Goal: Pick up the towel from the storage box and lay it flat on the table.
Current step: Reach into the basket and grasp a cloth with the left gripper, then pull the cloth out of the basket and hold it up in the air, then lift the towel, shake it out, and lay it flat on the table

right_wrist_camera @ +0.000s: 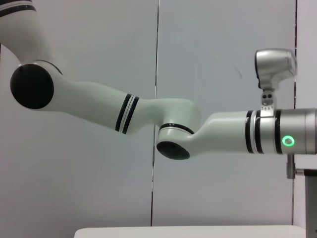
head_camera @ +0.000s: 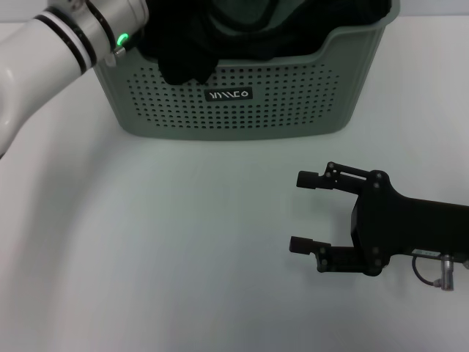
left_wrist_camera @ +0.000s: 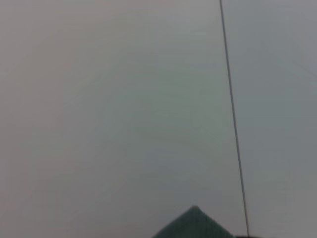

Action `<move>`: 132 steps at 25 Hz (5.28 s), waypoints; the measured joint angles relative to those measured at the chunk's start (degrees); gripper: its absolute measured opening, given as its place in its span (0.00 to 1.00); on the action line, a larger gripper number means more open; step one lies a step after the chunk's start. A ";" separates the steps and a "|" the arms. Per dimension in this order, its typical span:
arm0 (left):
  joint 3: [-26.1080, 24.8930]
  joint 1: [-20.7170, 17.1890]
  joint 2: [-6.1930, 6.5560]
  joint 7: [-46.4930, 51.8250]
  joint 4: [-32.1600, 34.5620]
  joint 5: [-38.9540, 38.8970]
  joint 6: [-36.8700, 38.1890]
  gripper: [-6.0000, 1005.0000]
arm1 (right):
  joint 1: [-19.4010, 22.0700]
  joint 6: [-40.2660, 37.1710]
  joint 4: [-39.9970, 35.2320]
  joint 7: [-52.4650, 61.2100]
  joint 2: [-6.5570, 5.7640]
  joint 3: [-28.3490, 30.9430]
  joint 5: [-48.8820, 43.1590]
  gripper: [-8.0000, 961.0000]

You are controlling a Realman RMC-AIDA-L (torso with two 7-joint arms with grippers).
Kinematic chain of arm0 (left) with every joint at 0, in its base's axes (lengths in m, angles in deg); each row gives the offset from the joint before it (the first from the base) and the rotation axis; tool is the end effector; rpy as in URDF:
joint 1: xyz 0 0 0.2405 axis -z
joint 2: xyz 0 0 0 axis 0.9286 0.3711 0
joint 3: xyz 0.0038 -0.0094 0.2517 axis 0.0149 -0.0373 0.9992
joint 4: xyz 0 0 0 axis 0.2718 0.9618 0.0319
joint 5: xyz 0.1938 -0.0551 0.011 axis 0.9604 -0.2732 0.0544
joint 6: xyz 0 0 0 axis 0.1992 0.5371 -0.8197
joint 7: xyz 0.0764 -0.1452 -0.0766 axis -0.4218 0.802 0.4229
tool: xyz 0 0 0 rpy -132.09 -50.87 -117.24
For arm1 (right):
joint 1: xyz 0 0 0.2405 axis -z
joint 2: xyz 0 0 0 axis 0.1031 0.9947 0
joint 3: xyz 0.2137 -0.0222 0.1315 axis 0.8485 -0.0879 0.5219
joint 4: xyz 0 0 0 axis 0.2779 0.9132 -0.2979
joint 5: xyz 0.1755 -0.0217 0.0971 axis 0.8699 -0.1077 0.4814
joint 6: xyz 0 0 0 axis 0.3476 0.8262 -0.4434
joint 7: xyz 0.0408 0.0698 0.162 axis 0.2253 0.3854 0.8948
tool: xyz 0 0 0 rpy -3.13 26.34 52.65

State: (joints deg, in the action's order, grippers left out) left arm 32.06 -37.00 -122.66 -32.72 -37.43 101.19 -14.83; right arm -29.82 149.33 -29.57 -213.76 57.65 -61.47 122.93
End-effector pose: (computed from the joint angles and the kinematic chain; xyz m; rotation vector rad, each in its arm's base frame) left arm -0.1272 0.4461 -0.0144 -2.0710 -0.2964 -0.8788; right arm 0.1913 0.2672 -0.0600 -2.7170 -0.0766 1.1799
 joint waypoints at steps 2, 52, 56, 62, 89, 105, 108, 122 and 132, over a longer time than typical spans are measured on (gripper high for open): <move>-0.01 -0.72 0.08 0.15 0.61 -1.07 1.45 0.03 | 0.04 0.02 0.02 0.00 0.00 0.00 0.00 0.81; -16.71 -8.12 0.74 25.54 -6.97 -7.05 73.05 0.02 | -3.71 -4.36 -1.73 -5.28 0.00 -18.47 25.28 0.75; -16.89 -8.08 0.74 25.50 -7.60 -7.39 73.12 0.02 | -3.31 -5.29 -2.26 -6.06 0.00 -18.49 25.67 0.73; -16.53 -7.92 0.72 25.90 -7.33 -7.46 73.65 0.02 | -3.99 -7.81 -2.48 -6.06 0.00 -18.84 25.88 0.70; -16.53 -7.61 0.69 27.18 -7.62 -7.81 76.05 0.03 | -6.32 -13.06 -2.40 -4.57 0.00 -19.59 25.09 0.20; -19.51 -8.13 0.65 21.82 -22.37 -9.40 75.99 0.03 | -6.61 -14.62 -6.14 -4.14 -0.19 -17.24 25.11 0.02; -20.01 -9.04 0.67 20.89 -26.09 -9.30 76.03 0.03 | -6.62 -14.76 -8.46 -3.30 -0.39 -15.88 24.66 0.02; -19.49 -12.43 0.79 18.41 -33.68 -1.23 76.03 0.05 | -9.81 -17.76 -26.47 13.70 -0.85 0.79 7.72 0.03; -19.46 -14.95 1.21 16.86 -33.90 2.62 75.93 0.20 | -10.95 -14.92 -36.70 25.23 -1.47 10.75 1.90 0.04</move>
State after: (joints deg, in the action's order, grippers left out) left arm 12.60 -51.95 -121.46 -15.86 -71.33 103.81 61.10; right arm -40.77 134.41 -66.27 -188.52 56.18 -50.73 124.83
